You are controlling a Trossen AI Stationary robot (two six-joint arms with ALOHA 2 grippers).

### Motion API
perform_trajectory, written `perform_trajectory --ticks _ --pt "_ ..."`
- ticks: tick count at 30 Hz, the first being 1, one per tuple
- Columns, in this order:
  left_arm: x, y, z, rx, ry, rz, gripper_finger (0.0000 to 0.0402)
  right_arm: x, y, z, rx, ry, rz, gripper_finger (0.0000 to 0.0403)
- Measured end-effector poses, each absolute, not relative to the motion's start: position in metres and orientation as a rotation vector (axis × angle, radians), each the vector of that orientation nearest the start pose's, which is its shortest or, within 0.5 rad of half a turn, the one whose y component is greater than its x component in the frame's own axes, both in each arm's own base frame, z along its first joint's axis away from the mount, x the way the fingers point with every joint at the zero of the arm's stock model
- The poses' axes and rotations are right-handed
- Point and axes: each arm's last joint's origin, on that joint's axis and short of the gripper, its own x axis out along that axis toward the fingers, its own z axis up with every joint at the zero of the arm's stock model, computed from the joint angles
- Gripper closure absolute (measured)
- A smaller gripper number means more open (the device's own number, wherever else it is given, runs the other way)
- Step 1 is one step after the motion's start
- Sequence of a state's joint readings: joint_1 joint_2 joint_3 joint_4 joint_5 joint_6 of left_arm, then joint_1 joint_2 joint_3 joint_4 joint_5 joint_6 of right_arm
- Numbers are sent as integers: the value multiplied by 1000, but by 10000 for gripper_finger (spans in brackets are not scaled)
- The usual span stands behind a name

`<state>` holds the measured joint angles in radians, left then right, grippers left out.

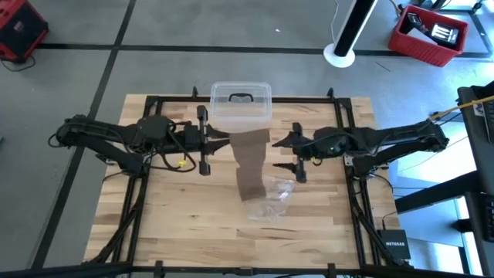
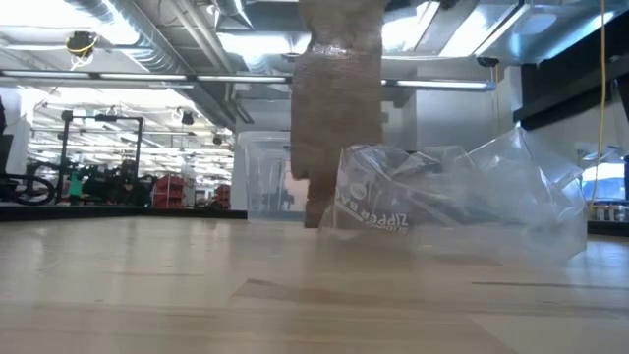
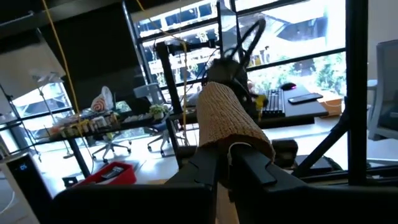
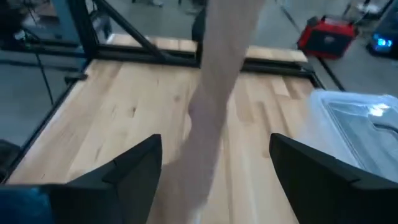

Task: Roll bandage
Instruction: Roll the brown bandage

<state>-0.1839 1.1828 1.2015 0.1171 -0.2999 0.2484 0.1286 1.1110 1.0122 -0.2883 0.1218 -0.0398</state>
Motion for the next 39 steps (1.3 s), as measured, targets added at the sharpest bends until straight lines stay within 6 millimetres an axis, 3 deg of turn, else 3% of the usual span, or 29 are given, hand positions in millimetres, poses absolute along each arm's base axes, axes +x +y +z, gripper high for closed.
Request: perform_trajectory --ticks 5,10,14,18,23,28,32,36,39 --pt "253 -40 429 226 -134 127 384 247 8 301 -71 302 -49 129" --pt "254 -39 428 228 -129 130 384 260 7 267 8 125 39 145" --pt "254 -39 428 228 -134 131 384 273 7 254 17 18 33 149" --pt "254 -39 428 229 -129 130 384 289 5 243 4 35 20 150" --pt "254 -39 427 225 -117 127 384 296 5 261 -63 -16 12 150" --pt "254 -43 422 221 -76 97 384 283 7 309 -103 -174 54 150" --pt "254 -46 418 231 -39 76 384 279 7 335 -117 -195 65 150" --pt "257 -48 418 228 -53 28 384 289 8 346 -159 -161 82 153" --pt "258 -49 416 212 -44 13 384 294 8 347 -195 -121 84 188"
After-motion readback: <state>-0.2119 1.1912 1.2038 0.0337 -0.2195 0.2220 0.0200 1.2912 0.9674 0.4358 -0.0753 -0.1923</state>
